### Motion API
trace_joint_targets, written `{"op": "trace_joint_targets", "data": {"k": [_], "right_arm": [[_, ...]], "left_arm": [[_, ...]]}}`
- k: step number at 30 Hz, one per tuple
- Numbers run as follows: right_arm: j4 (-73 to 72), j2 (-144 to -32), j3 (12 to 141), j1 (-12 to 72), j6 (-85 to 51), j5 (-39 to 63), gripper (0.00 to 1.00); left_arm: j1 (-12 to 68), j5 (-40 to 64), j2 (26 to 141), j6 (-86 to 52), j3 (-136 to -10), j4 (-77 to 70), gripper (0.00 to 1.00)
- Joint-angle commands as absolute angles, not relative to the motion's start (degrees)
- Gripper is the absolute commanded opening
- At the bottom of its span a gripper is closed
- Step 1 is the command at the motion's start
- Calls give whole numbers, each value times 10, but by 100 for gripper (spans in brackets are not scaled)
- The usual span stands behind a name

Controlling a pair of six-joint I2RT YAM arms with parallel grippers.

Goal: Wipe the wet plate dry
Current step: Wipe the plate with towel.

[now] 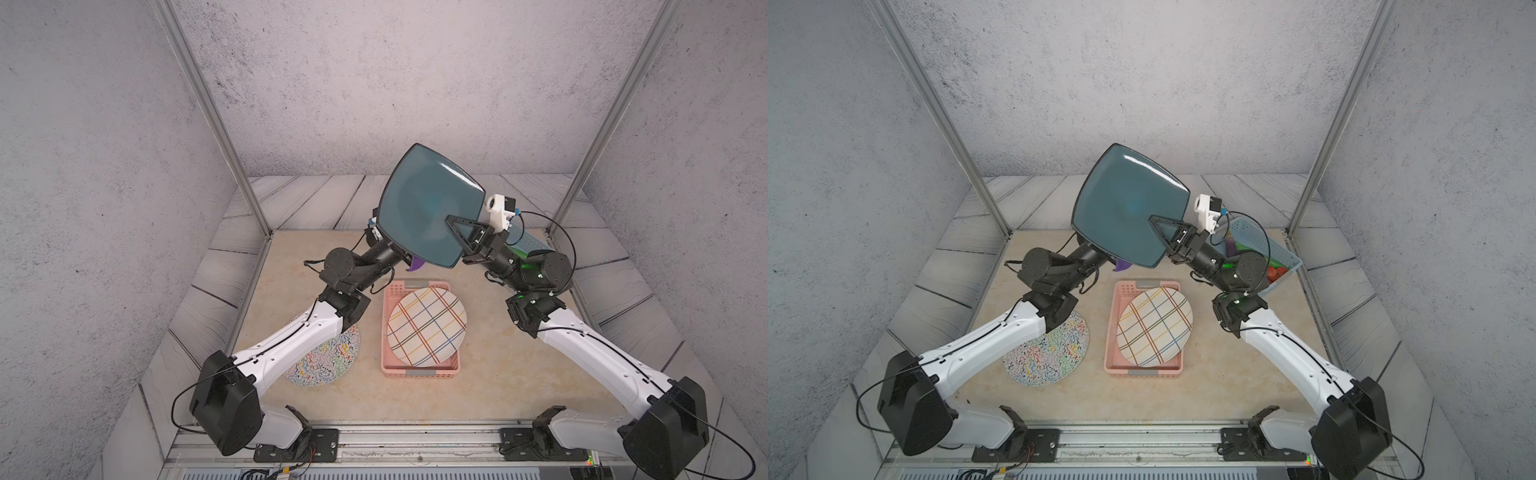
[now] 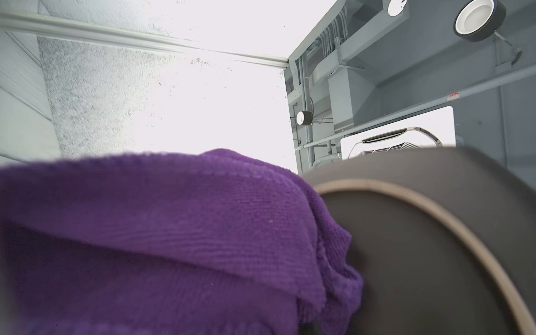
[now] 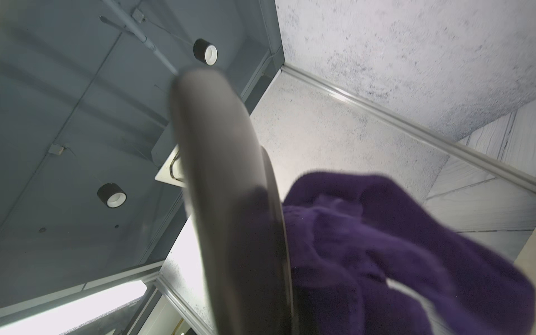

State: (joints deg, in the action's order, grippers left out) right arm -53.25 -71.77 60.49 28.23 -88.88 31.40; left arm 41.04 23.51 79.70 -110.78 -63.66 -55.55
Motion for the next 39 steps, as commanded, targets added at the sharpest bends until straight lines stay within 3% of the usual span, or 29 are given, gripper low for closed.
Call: {"op": "trace_joint_targets", "data": {"k": [1,6,10,18,21,22,24,26,31,39], "right_arm": [[-546,-720,621,244,-910,262,0],[-504,-701,604,289,-870,317,0],[-535,-708,590,331,-861,268,0],[-531,-776,662,275,-894,254,0],[-499,-769,646,237,-893,245,0],[-474,-757,639,229,-866,247,0],[-395,-741,641,228,-816,260,0],[-274,-719,658,236,-730,284,0],[-185,-686,660,266,-642,289,0],[-161,-637,644,323,-562,322,0]], "left_arm": [[392,256,747,-1099,-629,-627,0],[327,273,740,-1103,-650,-608,0],[363,272,767,-1100,-644,-625,0],[419,272,716,-1037,-554,-618,0],[416,296,624,-894,-526,-464,0],[415,297,586,-797,-545,-315,0],[431,218,543,-545,-618,16,0],[436,109,541,-398,-658,186,0],[423,39,588,-283,-714,266,0],[372,20,669,-258,-781,288,0]]}}
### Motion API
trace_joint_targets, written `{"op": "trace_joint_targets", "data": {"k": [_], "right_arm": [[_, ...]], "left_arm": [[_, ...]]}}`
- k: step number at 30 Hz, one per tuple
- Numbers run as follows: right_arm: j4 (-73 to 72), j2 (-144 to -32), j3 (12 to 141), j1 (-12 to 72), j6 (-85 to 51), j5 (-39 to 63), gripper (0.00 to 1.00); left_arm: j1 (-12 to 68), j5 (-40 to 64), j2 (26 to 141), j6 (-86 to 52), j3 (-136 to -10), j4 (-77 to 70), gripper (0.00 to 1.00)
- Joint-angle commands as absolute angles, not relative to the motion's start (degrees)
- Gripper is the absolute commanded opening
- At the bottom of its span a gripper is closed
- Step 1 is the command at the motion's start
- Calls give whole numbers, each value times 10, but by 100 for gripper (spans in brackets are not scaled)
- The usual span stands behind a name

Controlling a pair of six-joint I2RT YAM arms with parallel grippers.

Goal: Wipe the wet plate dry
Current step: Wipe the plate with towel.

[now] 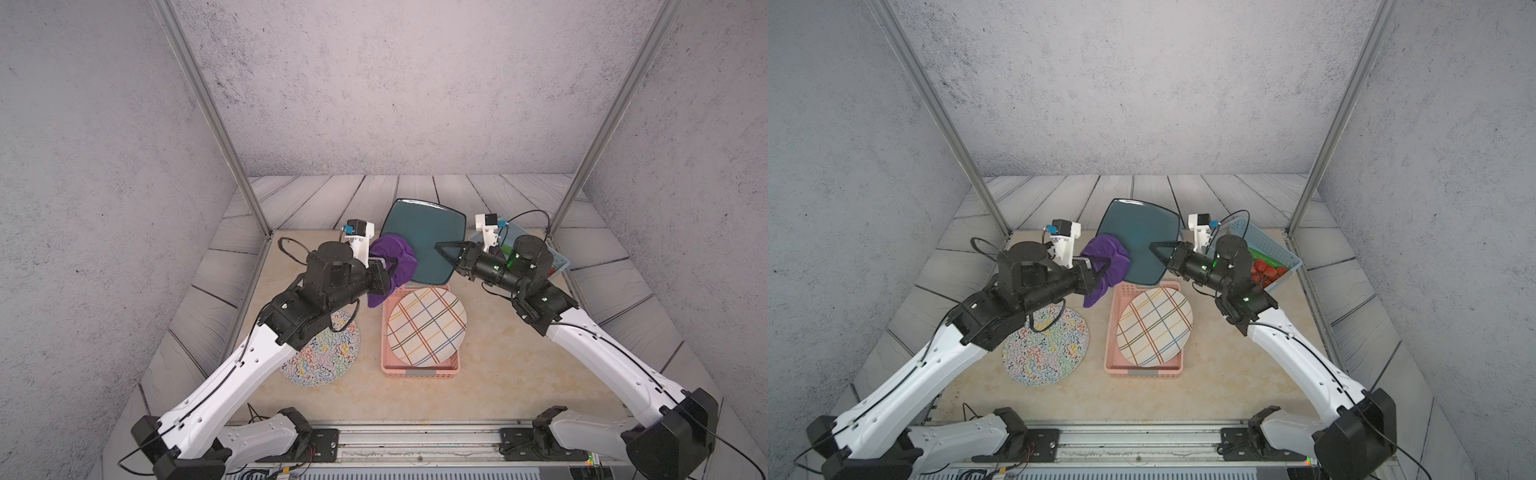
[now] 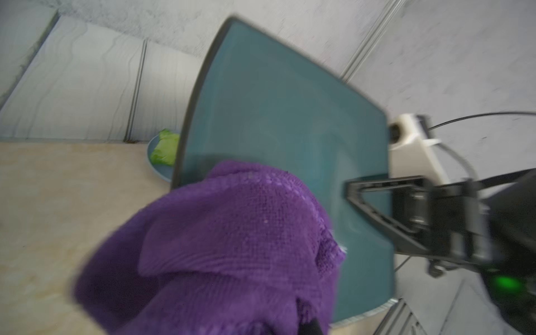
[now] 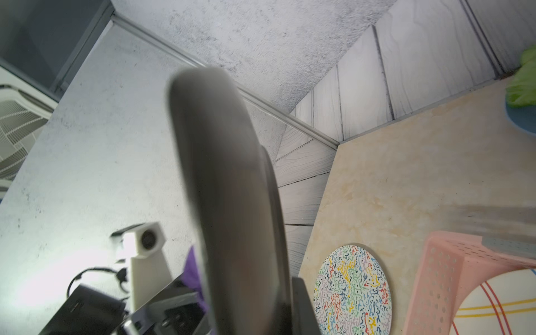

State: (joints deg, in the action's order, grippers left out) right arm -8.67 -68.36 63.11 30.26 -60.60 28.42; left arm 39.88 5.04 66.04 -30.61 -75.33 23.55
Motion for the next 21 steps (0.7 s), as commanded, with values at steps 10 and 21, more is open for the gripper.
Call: {"op": "trace_joint_targets", "data": {"k": [10,21], "right_arm": [[-214,-630,646,376,-584,265,0],[-201,-654,633,435,-565,342,0]], "left_arm": [[411,136,721,-253,-763,265,0],[355,259,757,-265,-799,225,0]]}}
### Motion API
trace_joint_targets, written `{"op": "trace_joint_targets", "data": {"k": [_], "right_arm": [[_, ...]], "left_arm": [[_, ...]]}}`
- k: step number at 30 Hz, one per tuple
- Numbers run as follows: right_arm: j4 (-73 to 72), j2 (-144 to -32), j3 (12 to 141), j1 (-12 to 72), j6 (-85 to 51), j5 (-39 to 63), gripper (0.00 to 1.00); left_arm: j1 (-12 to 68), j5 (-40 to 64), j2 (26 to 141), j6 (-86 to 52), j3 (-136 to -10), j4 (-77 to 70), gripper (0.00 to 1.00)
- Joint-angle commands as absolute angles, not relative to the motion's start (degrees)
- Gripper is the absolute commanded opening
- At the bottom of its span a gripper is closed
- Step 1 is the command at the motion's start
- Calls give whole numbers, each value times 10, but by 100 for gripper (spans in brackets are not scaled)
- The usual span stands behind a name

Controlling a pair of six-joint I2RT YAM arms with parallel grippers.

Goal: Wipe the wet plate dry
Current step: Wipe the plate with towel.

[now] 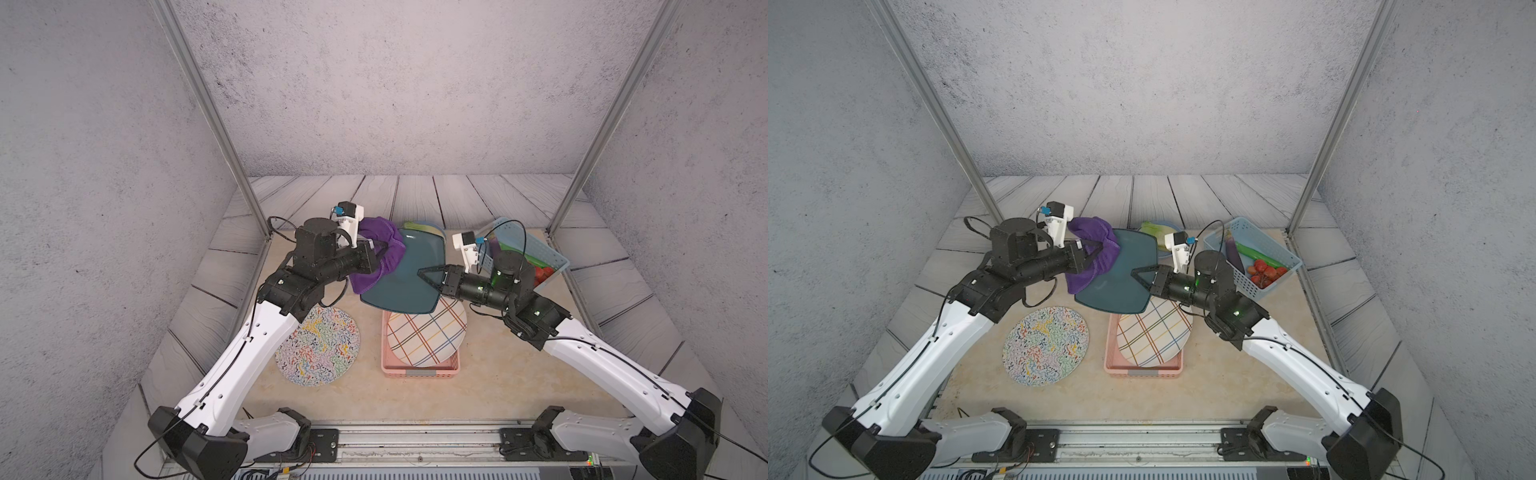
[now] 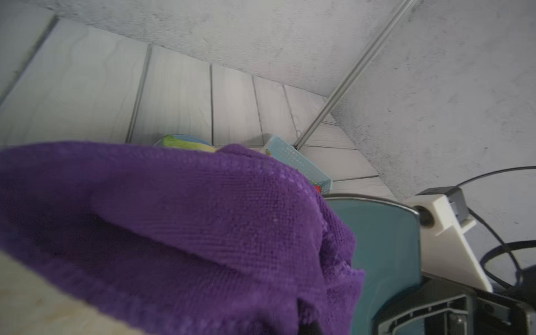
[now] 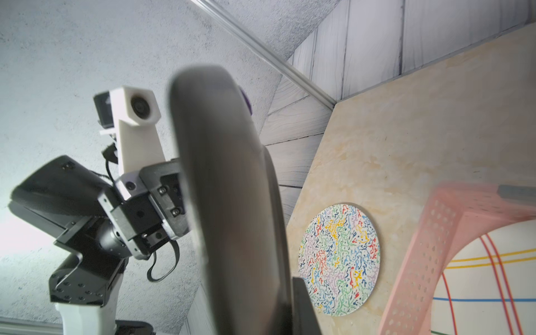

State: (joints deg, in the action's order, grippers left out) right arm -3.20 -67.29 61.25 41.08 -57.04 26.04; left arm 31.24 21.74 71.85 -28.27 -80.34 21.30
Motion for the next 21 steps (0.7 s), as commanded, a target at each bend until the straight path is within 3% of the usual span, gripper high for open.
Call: {"op": "trace_joint_targets", "data": {"k": [1,4,8,15,18,21], "right_arm": [[-208,-652,631,435,-566,326,0],[-208,-641,632,421,-574,282,0],[-170,-637,649,363,-612,276,0],[-325,-659,641,329,-720,337,0],[-359,-654,621,330,-734,346,0],[-380,-616,570,323,-751,298,0]], "left_arm": [[392,235,765,-243,-804,232,0],[435,180,768,-219,-817,256,0],[435,145,722,-248,-776,252,0],[447,121,690,-290,-686,247,0],[391,129,680,-314,-696,272,0],[281,243,656,-392,-702,227,0]]}}
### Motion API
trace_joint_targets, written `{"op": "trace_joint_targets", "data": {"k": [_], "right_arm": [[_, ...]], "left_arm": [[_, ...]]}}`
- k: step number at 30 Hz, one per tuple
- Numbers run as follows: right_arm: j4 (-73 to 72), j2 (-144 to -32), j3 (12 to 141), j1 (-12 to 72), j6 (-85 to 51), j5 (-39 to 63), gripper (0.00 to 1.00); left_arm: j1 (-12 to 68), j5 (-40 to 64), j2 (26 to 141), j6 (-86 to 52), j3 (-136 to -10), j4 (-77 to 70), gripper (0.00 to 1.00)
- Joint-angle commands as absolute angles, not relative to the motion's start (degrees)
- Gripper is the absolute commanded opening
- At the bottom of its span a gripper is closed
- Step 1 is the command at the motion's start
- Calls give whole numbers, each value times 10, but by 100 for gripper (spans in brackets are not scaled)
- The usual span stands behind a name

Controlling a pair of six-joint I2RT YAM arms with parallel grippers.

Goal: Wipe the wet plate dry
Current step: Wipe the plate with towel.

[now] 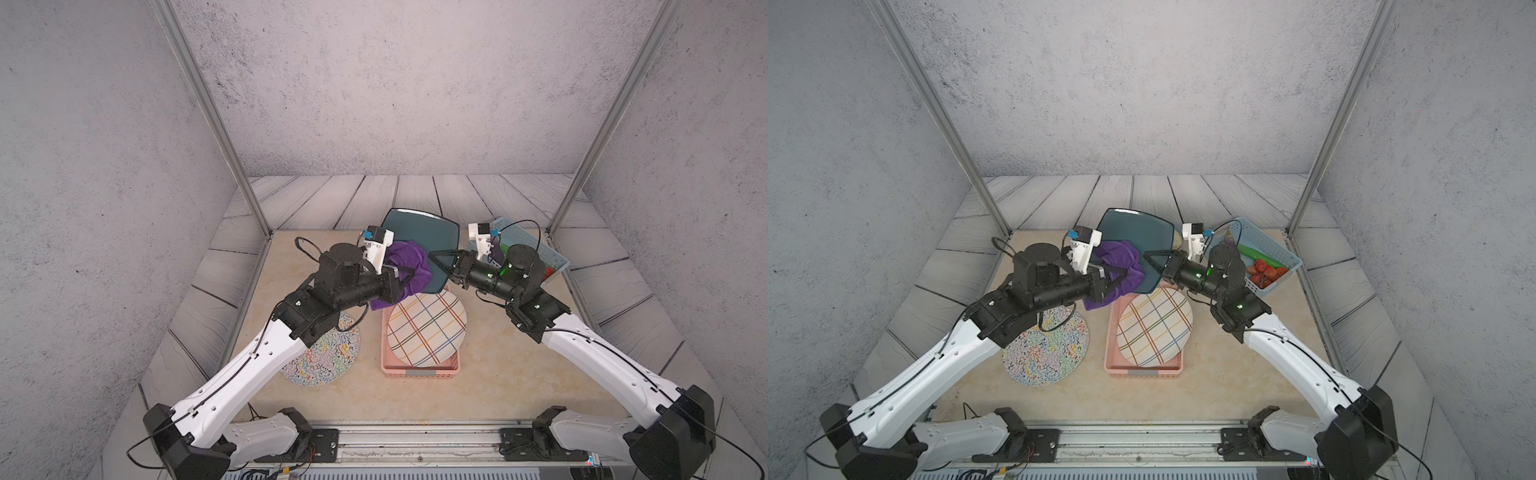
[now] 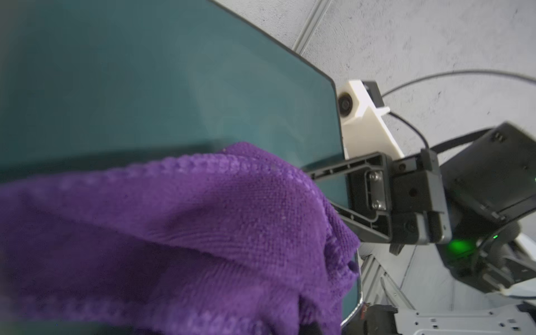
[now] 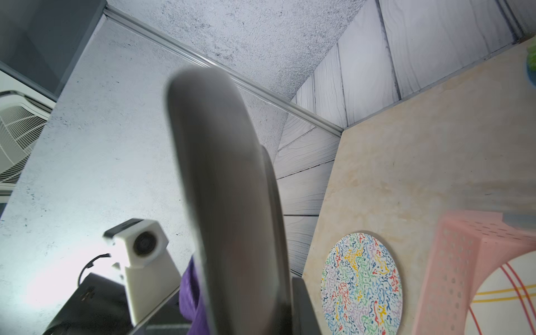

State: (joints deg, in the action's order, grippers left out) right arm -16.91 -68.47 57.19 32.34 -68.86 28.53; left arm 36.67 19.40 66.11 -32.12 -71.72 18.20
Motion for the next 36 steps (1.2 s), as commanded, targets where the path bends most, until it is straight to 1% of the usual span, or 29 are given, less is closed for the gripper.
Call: {"op": "trace_joint_targets", "data": {"k": [1,4,8,10,13,15,17,19,22,25,28,30,34,36], "right_arm": [[-372,-603,556,313,-760,285,0],[-382,-571,520,276,-797,264,0],[-482,-584,509,259,-846,277,0],[-550,-610,519,259,-880,302,0],[-654,-654,536,261,-928,326,0],[-671,-676,549,269,-939,344,0],[-666,-693,557,291,-924,341,0],[-661,-715,579,320,-900,343,0],[-672,-746,605,344,-886,340,0],[-659,-771,626,349,-879,336,0],[-658,-781,630,341,-881,296,0],[-645,-780,638,315,-886,290,0],[-615,-748,616,281,-882,279,0],[-608,-740,611,285,-876,315,0]], "left_arm": [[253,281,647,-421,-705,201,0],[194,376,629,-523,-721,117,0],[145,439,627,-750,-689,-81,0],[144,446,645,-847,-675,-195,0],[148,434,671,-964,-671,-324,0],[157,416,684,-1014,-678,-388,0],[174,403,705,-1061,-691,-439,0],[206,382,724,-1100,-697,-477,0],[249,345,725,-1106,-668,-477,0],[291,319,727,-1103,-642,-501,0],[327,307,726,-1103,-641,-528,0],[324,297,715,-1104,-639,-533,0],[283,298,702,-1128,-659,-541,0],[269,300,710,-1139,-677,-545,0]]}}
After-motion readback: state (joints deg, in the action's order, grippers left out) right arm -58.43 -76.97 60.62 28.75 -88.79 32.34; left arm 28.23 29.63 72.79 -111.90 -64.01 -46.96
